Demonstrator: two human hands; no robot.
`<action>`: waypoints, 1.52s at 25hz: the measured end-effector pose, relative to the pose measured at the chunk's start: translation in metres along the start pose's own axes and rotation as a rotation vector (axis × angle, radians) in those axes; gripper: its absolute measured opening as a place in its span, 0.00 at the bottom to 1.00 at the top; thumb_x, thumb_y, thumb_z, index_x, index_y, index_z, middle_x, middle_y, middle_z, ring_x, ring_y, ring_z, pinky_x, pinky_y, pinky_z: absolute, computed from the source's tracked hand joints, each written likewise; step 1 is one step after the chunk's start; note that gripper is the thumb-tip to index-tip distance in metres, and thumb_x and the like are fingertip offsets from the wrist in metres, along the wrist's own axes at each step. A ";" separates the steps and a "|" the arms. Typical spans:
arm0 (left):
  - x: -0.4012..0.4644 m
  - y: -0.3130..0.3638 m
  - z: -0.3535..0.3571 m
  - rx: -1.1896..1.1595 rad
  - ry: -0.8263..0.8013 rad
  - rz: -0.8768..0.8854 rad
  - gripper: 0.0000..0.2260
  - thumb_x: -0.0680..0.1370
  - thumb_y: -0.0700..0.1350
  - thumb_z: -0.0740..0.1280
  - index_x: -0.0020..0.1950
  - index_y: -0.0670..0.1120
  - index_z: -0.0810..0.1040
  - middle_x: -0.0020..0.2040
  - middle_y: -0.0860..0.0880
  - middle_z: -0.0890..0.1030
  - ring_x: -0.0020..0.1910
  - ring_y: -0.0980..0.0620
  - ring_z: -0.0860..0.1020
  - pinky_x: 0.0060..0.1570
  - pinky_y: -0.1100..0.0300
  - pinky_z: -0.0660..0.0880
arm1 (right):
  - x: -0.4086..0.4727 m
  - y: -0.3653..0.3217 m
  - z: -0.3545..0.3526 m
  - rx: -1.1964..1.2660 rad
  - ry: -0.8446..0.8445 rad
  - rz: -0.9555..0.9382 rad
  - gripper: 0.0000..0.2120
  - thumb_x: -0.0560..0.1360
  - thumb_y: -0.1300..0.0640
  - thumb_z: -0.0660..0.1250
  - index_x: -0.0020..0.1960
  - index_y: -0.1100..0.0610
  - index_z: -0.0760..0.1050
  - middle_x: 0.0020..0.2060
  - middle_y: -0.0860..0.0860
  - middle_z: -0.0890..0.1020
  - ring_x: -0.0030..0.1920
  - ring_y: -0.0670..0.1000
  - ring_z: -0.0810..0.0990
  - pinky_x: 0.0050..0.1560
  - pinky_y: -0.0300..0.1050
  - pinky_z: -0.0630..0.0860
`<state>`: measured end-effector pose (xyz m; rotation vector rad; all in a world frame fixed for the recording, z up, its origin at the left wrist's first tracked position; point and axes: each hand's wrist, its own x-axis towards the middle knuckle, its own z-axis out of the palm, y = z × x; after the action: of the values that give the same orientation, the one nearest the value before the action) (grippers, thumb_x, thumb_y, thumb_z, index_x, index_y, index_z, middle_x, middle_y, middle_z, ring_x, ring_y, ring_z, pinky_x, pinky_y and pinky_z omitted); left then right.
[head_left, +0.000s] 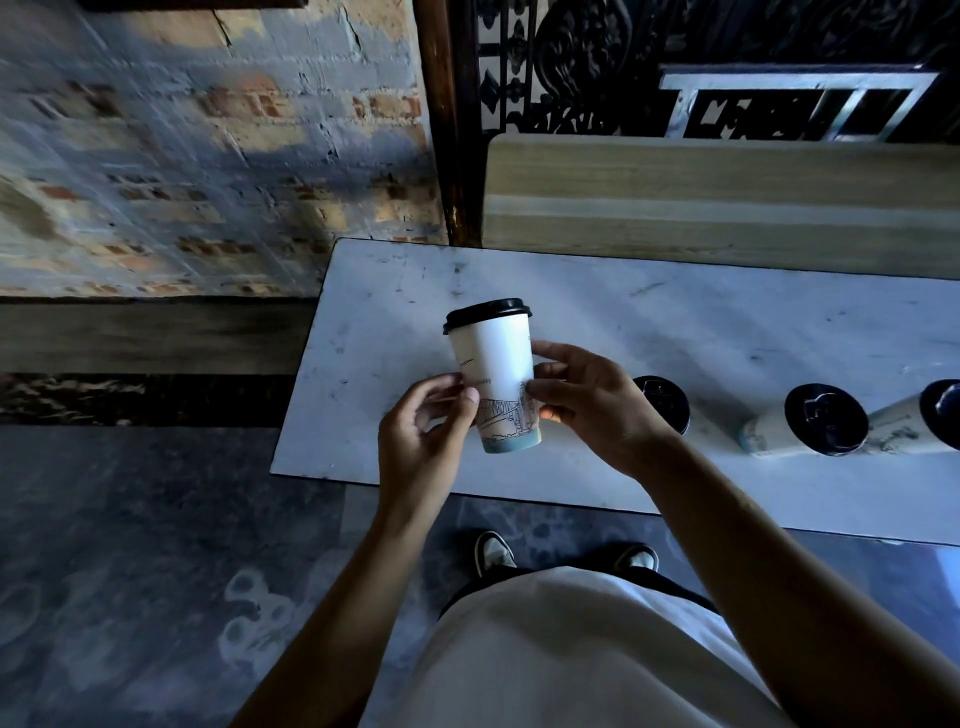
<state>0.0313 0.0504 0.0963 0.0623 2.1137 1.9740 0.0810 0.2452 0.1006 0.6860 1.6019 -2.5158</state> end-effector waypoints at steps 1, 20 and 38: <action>0.000 -0.001 0.000 -0.006 -0.016 -0.008 0.13 0.71 0.52 0.76 0.53 0.49 0.83 0.49 0.51 0.88 0.50 0.52 0.86 0.54 0.51 0.82 | -0.001 -0.002 0.000 0.025 -0.009 -0.006 0.25 0.70 0.65 0.74 0.66 0.58 0.76 0.51 0.60 0.81 0.53 0.58 0.79 0.55 0.53 0.73; 0.006 -0.001 0.005 0.208 0.022 0.189 0.11 0.76 0.32 0.69 0.53 0.46 0.81 0.46 0.47 0.84 0.43 0.50 0.84 0.42 0.48 0.85 | -0.009 -0.003 -0.002 0.003 0.068 -0.052 0.11 0.75 0.74 0.67 0.52 0.61 0.78 0.52 0.60 0.83 0.52 0.58 0.81 0.53 0.47 0.81; 0.003 0.002 0.018 0.011 -0.056 0.019 0.11 0.75 0.39 0.76 0.54 0.49 0.81 0.46 0.56 0.88 0.48 0.58 0.86 0.53 0.56 0.82 | -0.002 -0.006 -0.015 -0.044 -0.071 -0.060 0.24 0.73 0.65 0.72 0.68 0.63 0.76 0.61 0.68 0.82 0.58 0.62 0.83 0.59 0.54 0.79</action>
<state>0.0315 0.0688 0.0972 0.1393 2.0967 1.9480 0.0856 0.2606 0.1008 0.5457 1.6723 -2.5074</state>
